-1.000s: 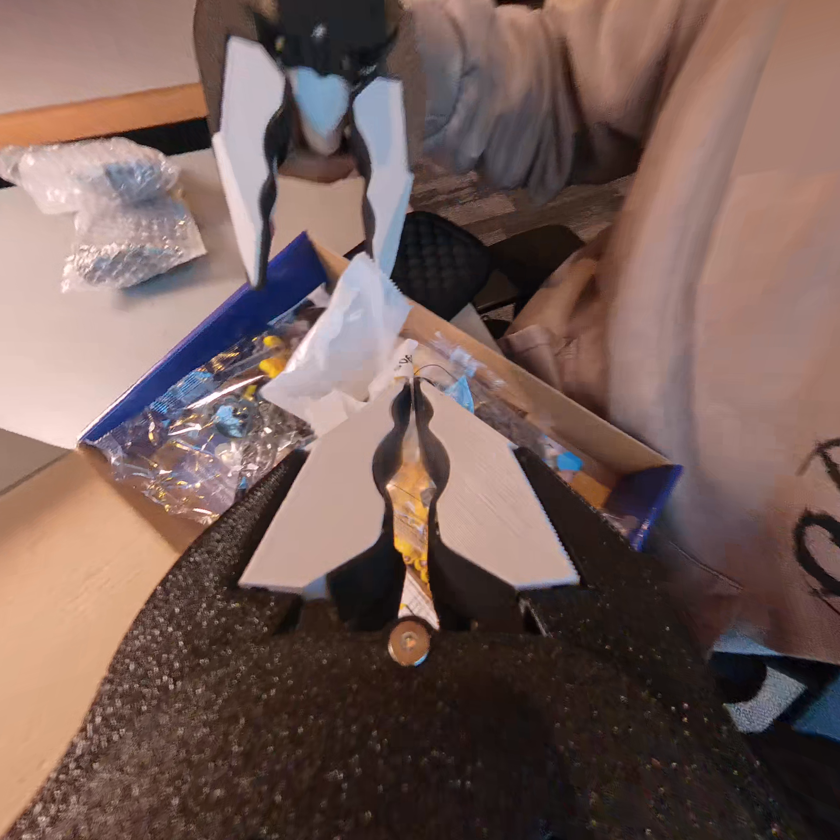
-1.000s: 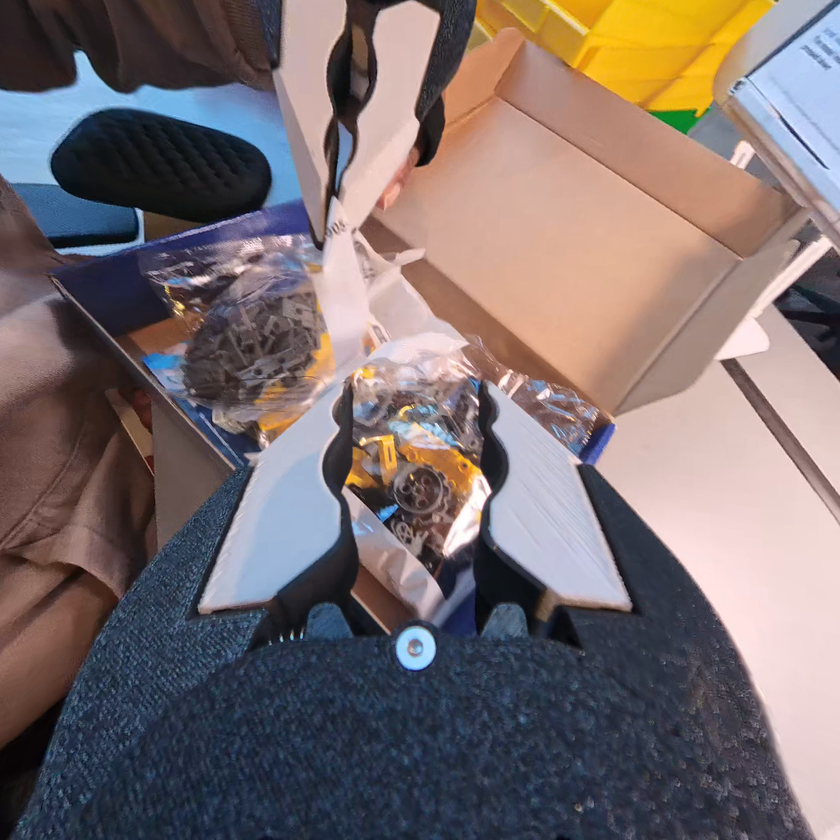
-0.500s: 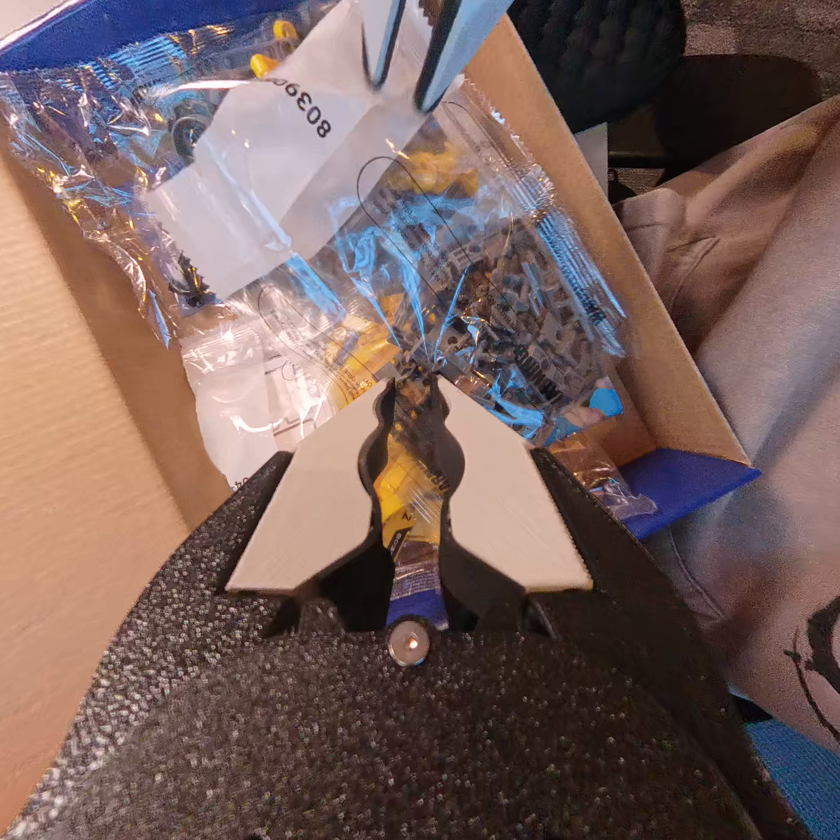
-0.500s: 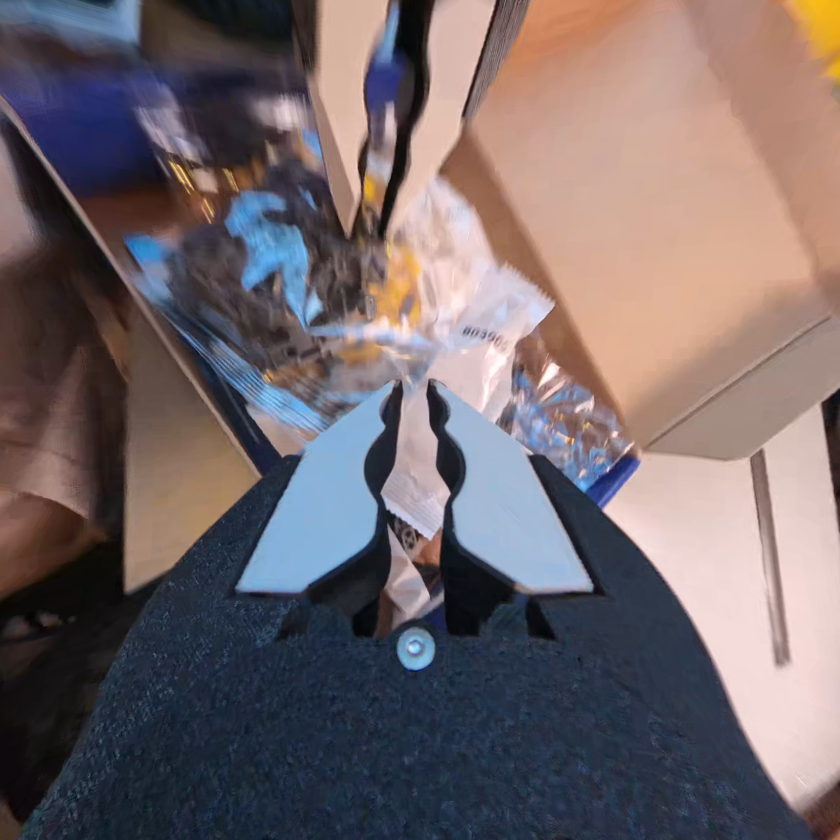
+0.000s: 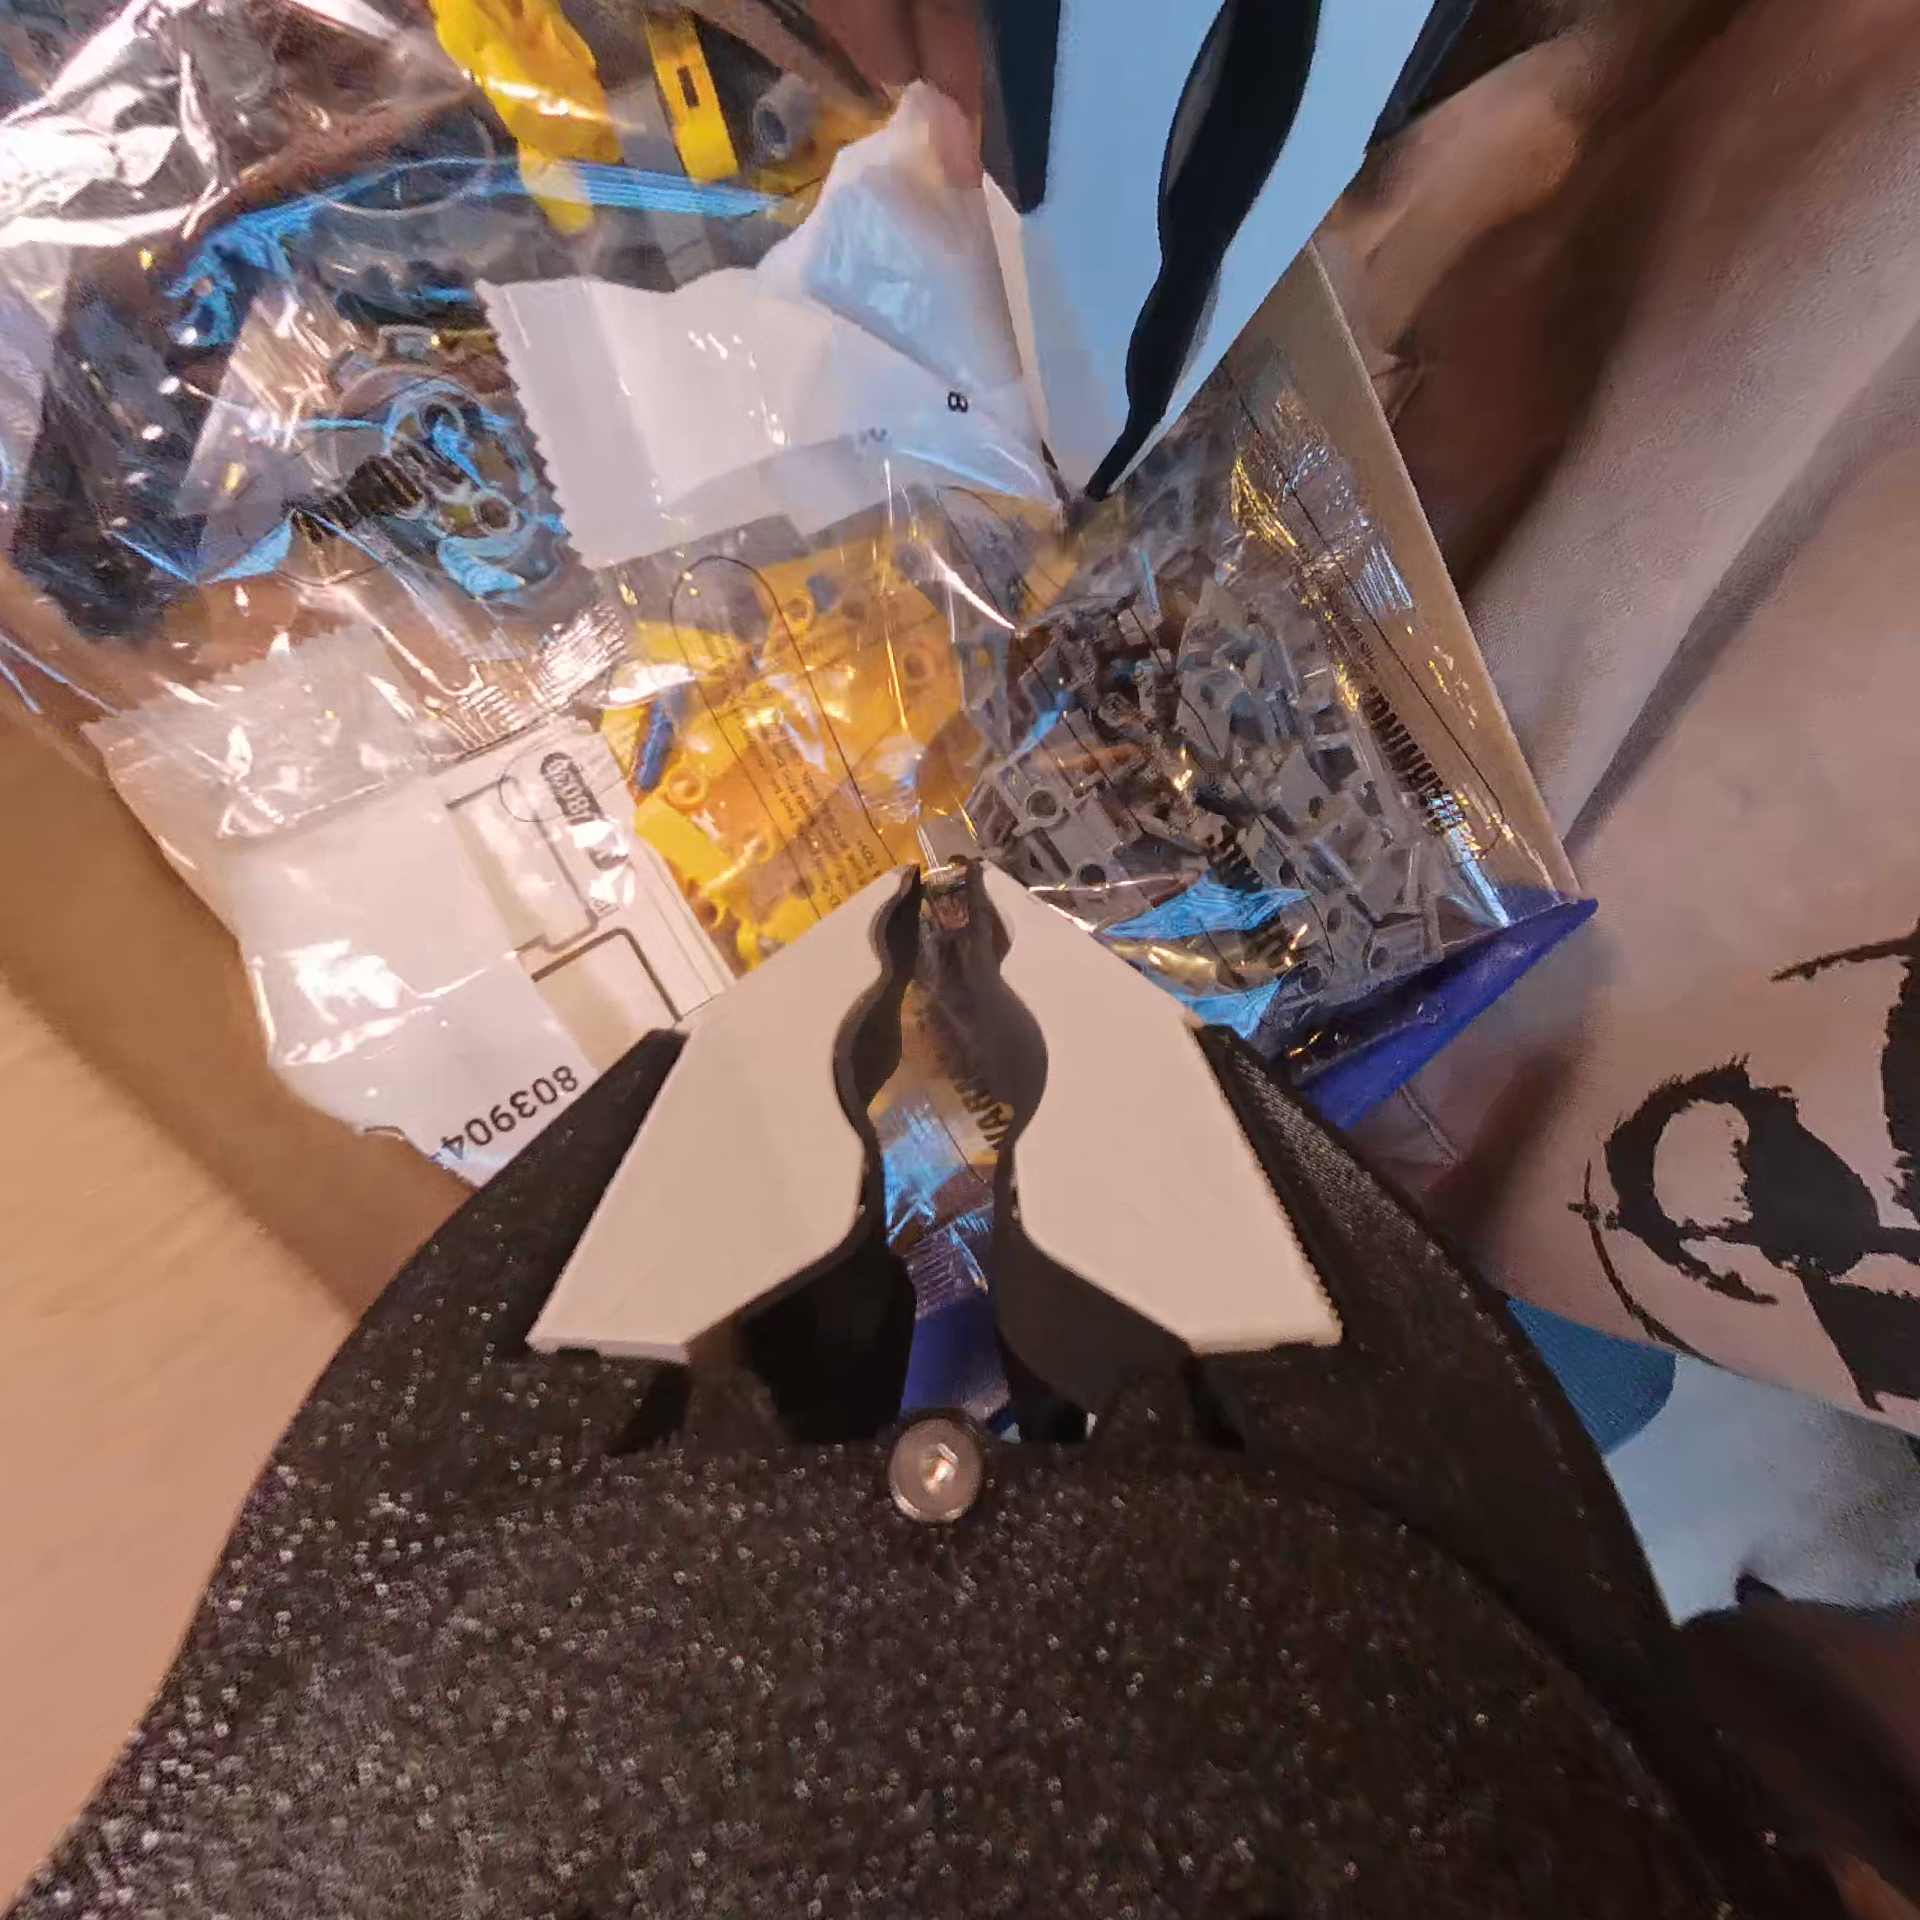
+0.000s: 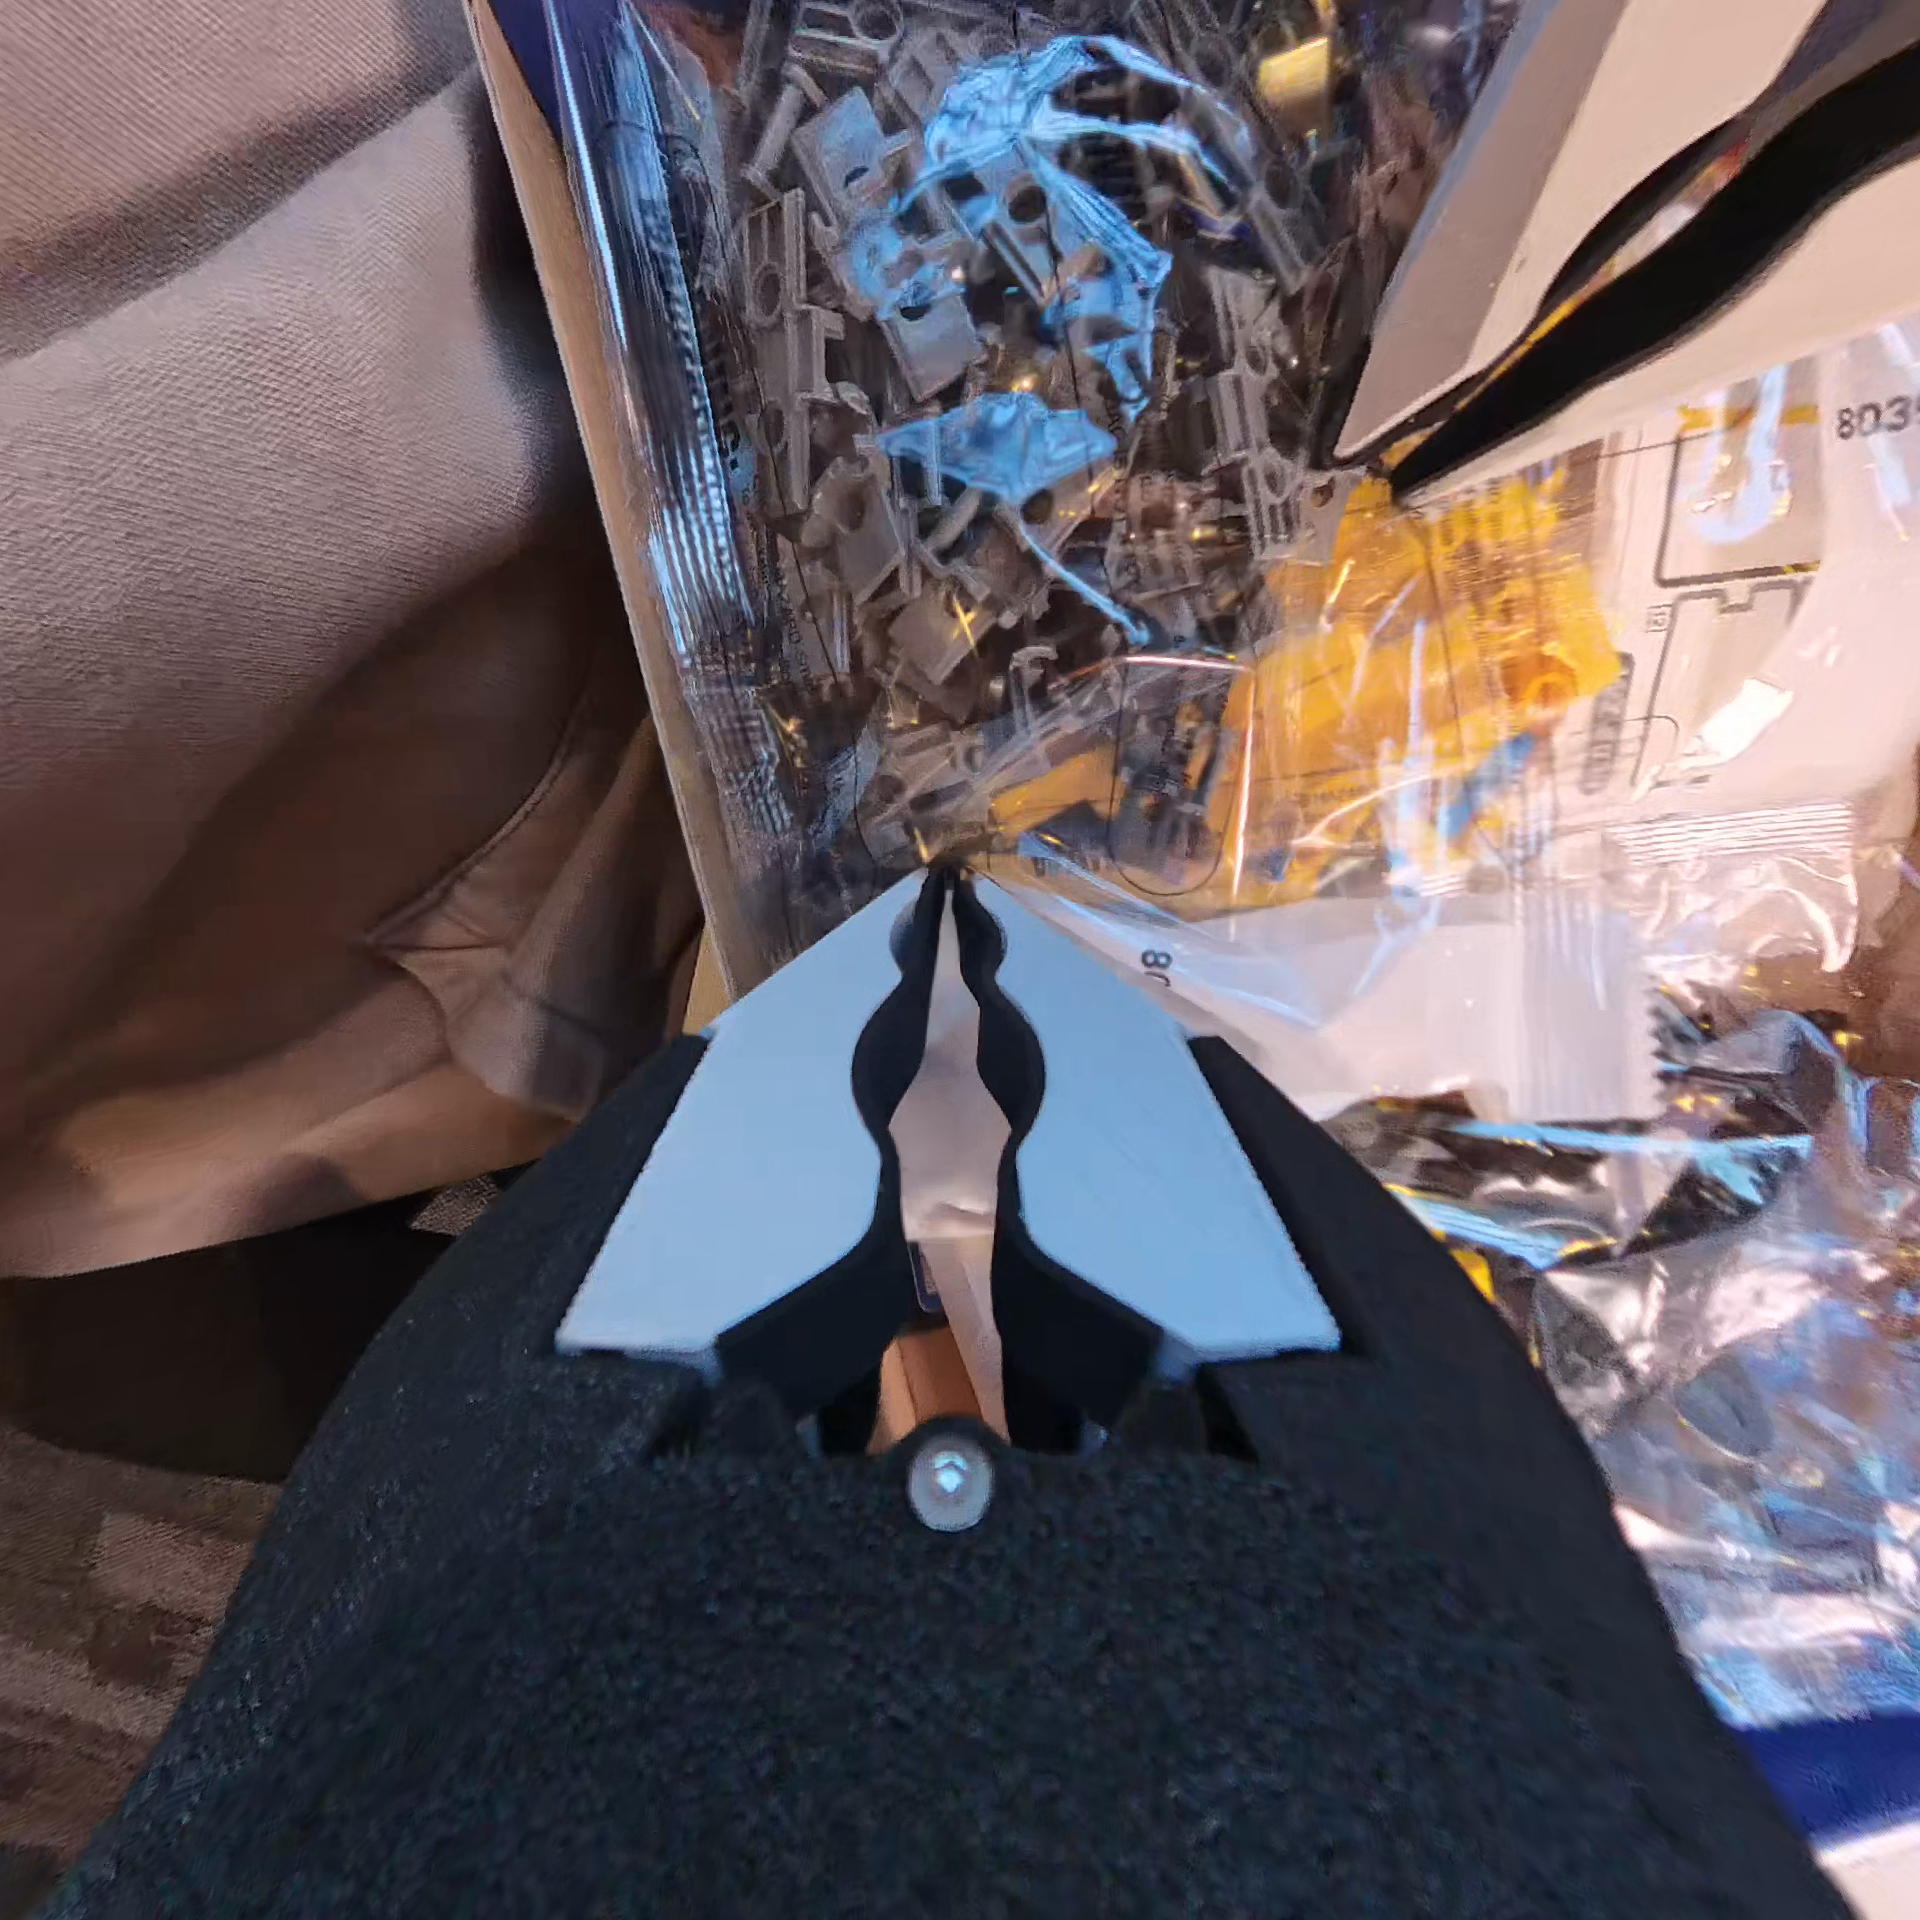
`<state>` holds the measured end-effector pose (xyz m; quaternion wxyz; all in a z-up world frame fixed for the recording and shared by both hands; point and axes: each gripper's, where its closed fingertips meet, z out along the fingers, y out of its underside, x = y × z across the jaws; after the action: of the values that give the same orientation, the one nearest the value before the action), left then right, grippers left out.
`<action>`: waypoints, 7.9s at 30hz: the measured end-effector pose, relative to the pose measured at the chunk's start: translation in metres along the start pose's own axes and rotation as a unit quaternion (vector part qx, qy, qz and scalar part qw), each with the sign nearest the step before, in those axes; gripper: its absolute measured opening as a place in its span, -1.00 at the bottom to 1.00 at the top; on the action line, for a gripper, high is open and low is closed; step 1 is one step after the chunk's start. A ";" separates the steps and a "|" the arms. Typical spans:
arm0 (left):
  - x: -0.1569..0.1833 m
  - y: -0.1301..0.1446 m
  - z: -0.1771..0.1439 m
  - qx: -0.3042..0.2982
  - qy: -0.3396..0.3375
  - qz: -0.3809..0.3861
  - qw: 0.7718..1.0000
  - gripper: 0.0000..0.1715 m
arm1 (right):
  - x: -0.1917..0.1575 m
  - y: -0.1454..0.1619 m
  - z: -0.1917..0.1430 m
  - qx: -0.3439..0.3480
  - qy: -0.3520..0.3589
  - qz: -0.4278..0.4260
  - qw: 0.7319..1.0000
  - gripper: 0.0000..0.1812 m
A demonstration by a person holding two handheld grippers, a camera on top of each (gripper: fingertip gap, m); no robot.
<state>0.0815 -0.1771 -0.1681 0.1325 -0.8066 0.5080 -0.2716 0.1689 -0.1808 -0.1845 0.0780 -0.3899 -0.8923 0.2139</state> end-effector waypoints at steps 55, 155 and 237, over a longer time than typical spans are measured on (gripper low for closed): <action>-0.009 0.340 -0.348 0.197 -0.565 -0.384 0.703 -0.41 | 0.082 0.004 -0.191 0.506 0.264 0.152 0.807 -0.39; -0.062 0.014 -0.098 0.104 -0.267 -0.083 0.955 -0.54 | 0.202 -0.010 -0.099 0.211 0.244 0.047 0.945 -1.00; -0.027 0.088 -0.085 0.296 -0.339 -0.306 0.839 -0.50 | 0.119 0.026 -0.024 -0.114 0.043 -0.013 0.993 -0.38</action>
<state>-0.0422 -0.1874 -0.1495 0.4386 -0.8851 0.0538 -0.1458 0.1119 -0.0705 -0.1777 0.0744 -0.3940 -0.9114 0.0930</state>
